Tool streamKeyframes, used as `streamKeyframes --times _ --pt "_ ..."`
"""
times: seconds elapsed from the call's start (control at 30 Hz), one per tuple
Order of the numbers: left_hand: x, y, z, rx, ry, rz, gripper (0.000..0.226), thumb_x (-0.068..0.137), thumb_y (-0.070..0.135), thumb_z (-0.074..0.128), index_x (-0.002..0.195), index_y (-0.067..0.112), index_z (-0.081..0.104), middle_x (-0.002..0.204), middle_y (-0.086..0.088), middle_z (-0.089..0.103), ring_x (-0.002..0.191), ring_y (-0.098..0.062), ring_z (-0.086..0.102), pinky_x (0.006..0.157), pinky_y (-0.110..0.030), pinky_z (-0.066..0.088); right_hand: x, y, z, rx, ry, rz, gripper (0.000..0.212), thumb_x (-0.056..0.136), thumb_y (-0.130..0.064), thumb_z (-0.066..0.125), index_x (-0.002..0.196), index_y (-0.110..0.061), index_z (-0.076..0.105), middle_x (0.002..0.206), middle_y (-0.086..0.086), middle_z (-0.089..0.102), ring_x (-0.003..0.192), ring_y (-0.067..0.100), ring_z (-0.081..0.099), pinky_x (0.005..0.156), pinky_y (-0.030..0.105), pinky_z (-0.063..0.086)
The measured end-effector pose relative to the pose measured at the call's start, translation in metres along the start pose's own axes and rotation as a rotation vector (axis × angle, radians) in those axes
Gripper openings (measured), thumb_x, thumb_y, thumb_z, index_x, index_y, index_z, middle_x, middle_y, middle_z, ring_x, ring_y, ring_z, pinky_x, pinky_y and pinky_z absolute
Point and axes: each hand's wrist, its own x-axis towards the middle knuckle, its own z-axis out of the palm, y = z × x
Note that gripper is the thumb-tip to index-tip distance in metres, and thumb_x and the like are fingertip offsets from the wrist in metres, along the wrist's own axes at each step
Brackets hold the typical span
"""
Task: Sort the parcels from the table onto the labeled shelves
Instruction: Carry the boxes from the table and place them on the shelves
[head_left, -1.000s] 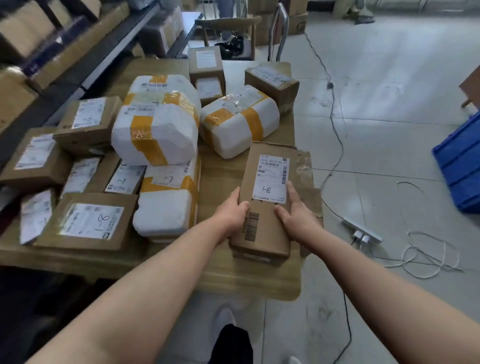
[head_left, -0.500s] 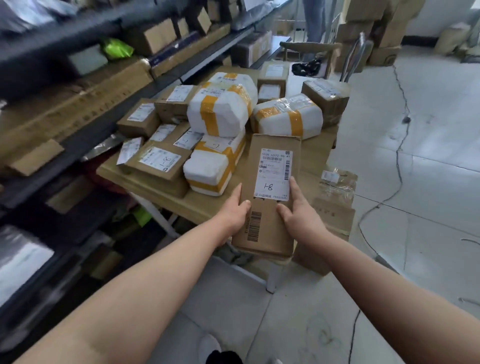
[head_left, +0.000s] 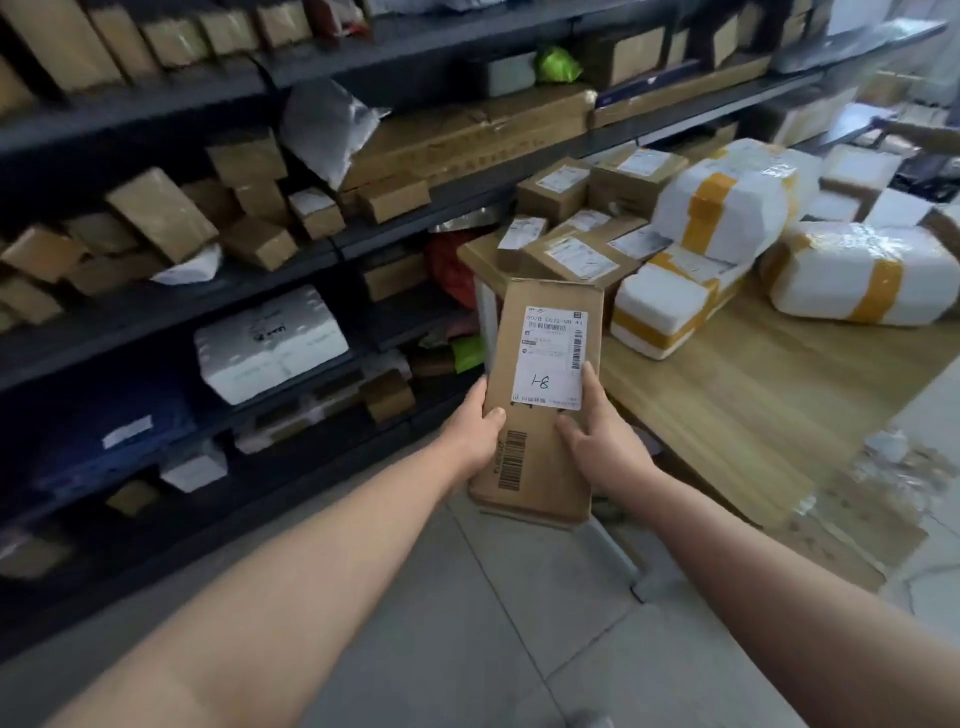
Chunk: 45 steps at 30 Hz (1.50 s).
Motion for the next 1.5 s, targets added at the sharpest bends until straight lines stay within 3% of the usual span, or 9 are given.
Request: streamKeyframes --times 0.1,0.57,0.67,0.77,0.93,1.03,1.13,1.27,1.5 --pt "-0.032 -0.048 -0.061 -0.042 0.079 -0.068 0.054 0.103 0.024 0.039 0.153 0.034 0.022 0.147 -0.001 0.046 0.129 -0.024 0.047 0.109 -0.044 0.038 -0.015 -0.045 0.062 -0.017 -0.102 -0.053 0.075 0.097 -0.034 0.046 0.147 -0.047 -0.008 0.152 -0.010 0.032 0.120 0.020 0.054 0.095 0.044 0.049" --pt "-0.248 -0.280 -0.300 -0.328 0.561 -0.391 0.049 0.103 0.021 0.036 0.149 0.035 0.027 0.137 -0.001 0.054 0.118 -0.023 0.054 0.105 -0.041 0.042 -0.131 -0.229 0.374 -0.235 -0.674 -0.414 0.069 0.098 -0.033 0.040 0.149 -0.043 -0.005 0.150 -0.004 0.037 0.120 0.024 0.053 0.096 0.042 0.046" --pt "-0.292 -0.315 -0.321 -0.403 0.682 -0.468 0.042 0.103 0.023 0.036 0.142 0.038 0.036 0.130 0.001 0.059 0.113 -0.022 0.057 0.102 -0.043 0.044 -0.156 -0.254 0.425 -0.278 -0.816 -0.499 0.069 0.097 -0.035 0.039 0.147 -0.046 -0.006 0.149 -0.005 0.039 0.119 0.024 0.053 0.099 0.043 0.045" --pt "-0.326 -0.343 -0.335 -0.488 0.806 -0.553 0.041 0.102 0.026 0.037 0.141 0.040 0.037 0.126 0.004 0.061 0.110 -0.021 0.059 0.097 -0.041 0.047 -0.177 -0.276 0.471 -0.317 -0.930 -0.571 0.068 0.096 -0.039 0.040 0.144 -0.054 -0.005 0.140 -0.005 0.050 0.110 0.024 0.058 0.089 0.038 0.047" --pt "-0.362 -0.368 -0.358 -0.633 0.981 -0.648 0.034 0.099 0.038 0.039 0.127 0.057 0.037 0.110 0.008 0.067 0.094 -0.016 0.064 0.064 -0.029 0.049 -0.199 -0.310 0.533 -0.349 -1.103 -0.634 0.069 0.096 -0.041 0.042 0.145 -0.054 -0.005 0.138 -0.005 0.052 0.115 0.023 0.057 0.092 0.038 0.045" --pt "-0.373 -0.372 -0.371 -0.715 1.096 -0.699 0.026 0.101 0.041 0.038 0.113 0.063 0.033 0.100 0.009 0.070 0.088 -0.013 0.065 0.059 -0.029 0.048 -0.206 -0.334 0.561 -0.342 -1.201 -0.711 0.068 0.095 -0.042 0.044 0.147 -0.053 0.001 0.141 -0.005 0.050 0.117 0.022 0.055 0.097 0.044 0.047" --pt "-0.381 -0.374 -0.384 -0.753 1.174 -0.729 0.025 0.099 0.048 0.040 0.120 0.060 0.035 0.097 0.008 0.071 0.088 -0.013 0.066 0.059 -0.031 0.049 -0.210 -0.356 0.588 -0.371 -1.290 -0.770 0.067 0.096 -0.039 0.047 0.148 -0.050 0.006 0.144 -0.006 0.046 0.120 0.021 0.054 0.096 0.047 0.048" --pt "-0.392 -0.386 -0.395 -0.824 1.288 -0.782 0.046 0.097 0.051 0.043 0.141 0.050 0.030 0.099 0.005 0.071 0.086 -0.015 0.067 0.056 -0.031 0.049 -0.225 -0.376 0.626 -0.429 -1.399 -0.839 0.069 0.095 -0.040 0.047 0.147 -0.050 0.003 0.144 -0.003 0.047 0.121 0.023 0.053 0.098 0.047 0.046" --pt "-0.438 -0.425 -0.403 -0.955 1.431 -0.873 0.044 0.100 0.048 0.040 0.141 0.051 0.027 0.095 0.005 0.070 0.081 -0.013 0.067 0.051 -0.027 0.047 -0.280 -0.387 0.681 -0.502 -1.527 -1.009 0.060 0.093 -0.043 0.045 0.137 -0.059 0.008 0.133 -0.009 0.053 0.091 0.012 0.053 0.073 0.034 0.049"
